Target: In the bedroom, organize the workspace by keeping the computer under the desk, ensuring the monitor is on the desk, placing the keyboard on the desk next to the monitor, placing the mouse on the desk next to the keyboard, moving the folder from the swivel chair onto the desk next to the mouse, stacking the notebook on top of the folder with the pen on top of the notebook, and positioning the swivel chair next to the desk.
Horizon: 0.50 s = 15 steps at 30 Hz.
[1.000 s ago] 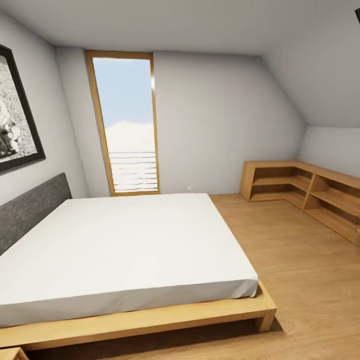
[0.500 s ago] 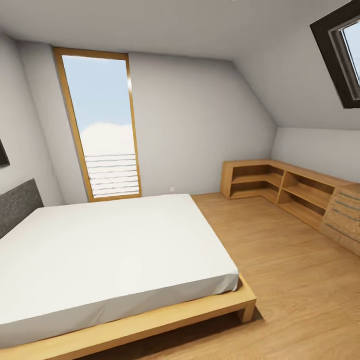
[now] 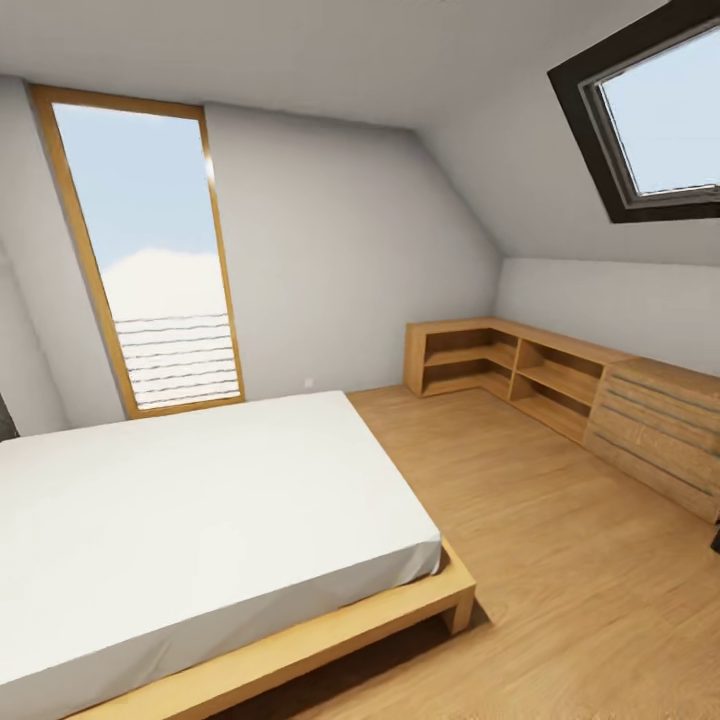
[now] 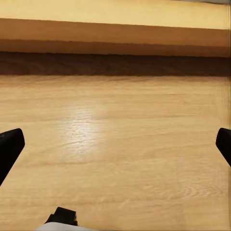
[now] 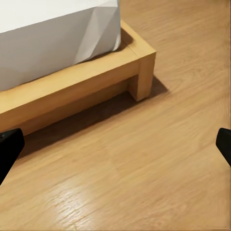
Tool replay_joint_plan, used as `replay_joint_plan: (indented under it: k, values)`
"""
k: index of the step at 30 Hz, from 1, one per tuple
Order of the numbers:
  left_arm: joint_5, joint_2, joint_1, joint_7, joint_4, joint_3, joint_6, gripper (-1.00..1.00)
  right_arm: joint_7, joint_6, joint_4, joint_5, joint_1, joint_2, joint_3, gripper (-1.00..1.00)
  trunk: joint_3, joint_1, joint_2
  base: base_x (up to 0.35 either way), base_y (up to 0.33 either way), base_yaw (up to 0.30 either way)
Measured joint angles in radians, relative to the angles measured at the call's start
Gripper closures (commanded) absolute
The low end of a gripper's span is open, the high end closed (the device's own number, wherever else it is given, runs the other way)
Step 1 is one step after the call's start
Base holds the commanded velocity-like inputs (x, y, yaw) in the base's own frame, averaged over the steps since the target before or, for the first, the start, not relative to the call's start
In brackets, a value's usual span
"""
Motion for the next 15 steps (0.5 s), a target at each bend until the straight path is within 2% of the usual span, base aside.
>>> replay_joint_plan:
  k: [15]
  values:
    - [0.0, 0.001, 0.0, 0.0, 0.0, 0.0, 0.0, -1.0, 0.0, 0.0, 0.001, 0.0, 0.0, -0.001, 0.0, -1.0, 0.012, 0.0, 0.0, 0.0, 0.0, -0.262]
